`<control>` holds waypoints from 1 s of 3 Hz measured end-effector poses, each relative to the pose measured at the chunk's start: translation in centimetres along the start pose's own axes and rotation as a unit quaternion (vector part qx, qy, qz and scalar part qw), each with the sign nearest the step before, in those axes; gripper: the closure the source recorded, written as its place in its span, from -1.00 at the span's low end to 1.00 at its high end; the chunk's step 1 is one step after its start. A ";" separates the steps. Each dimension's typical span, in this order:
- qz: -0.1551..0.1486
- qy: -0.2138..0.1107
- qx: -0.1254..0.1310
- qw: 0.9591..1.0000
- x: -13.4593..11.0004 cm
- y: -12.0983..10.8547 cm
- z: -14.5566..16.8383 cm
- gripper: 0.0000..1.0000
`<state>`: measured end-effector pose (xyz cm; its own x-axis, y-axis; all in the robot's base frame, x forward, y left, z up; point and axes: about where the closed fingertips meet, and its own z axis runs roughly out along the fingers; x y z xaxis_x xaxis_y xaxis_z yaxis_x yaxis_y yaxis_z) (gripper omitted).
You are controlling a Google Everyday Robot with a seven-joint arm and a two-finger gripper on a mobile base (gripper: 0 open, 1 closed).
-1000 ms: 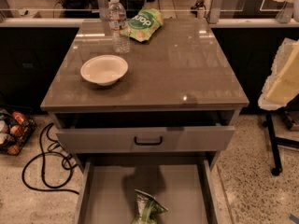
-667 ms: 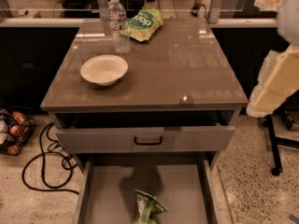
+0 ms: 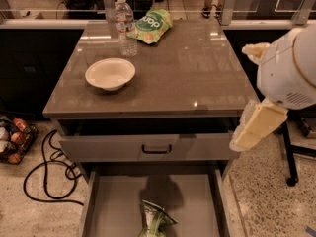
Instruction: Pick green jalapeno chip bag from middle drawer and place on counter
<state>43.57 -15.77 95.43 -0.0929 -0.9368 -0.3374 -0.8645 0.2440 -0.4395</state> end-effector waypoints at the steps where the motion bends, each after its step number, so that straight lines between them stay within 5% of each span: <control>1: 0.047 -0.002 -0.031 0.998 3.1 3.0 3.3 -1.00; 2: 0.093 0.018 -0.061 0.994 7.2 7.0 4.5 -1.00; 3: 0.127 0.029 -0.083 0.988 8.4 10.9 6.2 -1.00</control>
Offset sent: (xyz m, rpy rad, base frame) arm -0.0846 -0.0703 -0.1393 0.0883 0.2789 -0.2217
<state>36.44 -19.40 82.67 -0.3406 -0.8649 -0.3687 -0.8786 0.4324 -0.2026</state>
